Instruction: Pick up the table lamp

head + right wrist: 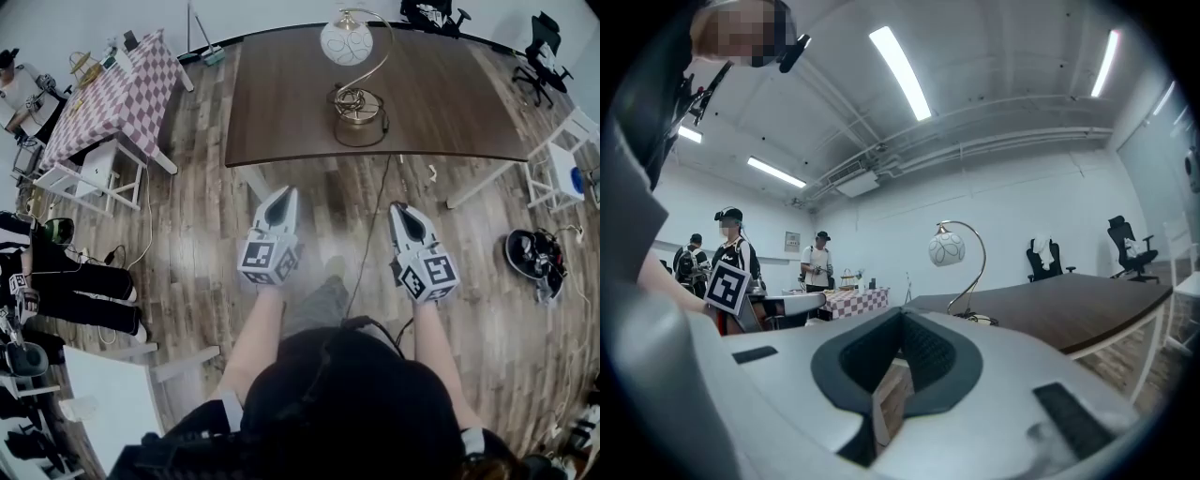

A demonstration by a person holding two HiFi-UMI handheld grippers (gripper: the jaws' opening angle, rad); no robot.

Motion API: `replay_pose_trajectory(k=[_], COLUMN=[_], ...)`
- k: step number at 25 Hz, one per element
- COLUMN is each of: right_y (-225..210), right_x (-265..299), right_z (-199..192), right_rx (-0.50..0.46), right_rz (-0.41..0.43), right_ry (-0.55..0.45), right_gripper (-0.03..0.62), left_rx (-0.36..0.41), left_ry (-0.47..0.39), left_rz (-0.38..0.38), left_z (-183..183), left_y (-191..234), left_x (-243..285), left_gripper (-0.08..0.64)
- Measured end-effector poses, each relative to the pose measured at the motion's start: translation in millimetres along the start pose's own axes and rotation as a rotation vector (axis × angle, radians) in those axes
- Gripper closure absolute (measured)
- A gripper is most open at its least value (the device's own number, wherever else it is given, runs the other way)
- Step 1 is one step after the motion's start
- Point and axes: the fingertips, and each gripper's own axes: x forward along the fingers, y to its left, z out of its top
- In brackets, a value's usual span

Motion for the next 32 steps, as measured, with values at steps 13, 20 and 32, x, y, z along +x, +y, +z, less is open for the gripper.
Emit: replay_pose_trajectory(k=[13,20,32], right_y=[-58,-83,-123], right_x=[60,96,152], right_z=[4,12,21], right_rx=[0.011,0.015,0.010], right_rz=[-0.019,-0.028,-0.042], right_ry=[0.022,0.025,0.020], right_gripper=[0.588,0.588,0.588], left_rx=[-0.013,-0.018,-0.032], left_ry=[0.024,0.029,0.027], left_rz=[-0.011,-0.027,-0.046], left_z=[-10,-10,-13], left_y=[20,34,58], left_x=[86,132,201], left_gripper=[0.551,0.551,0.551])
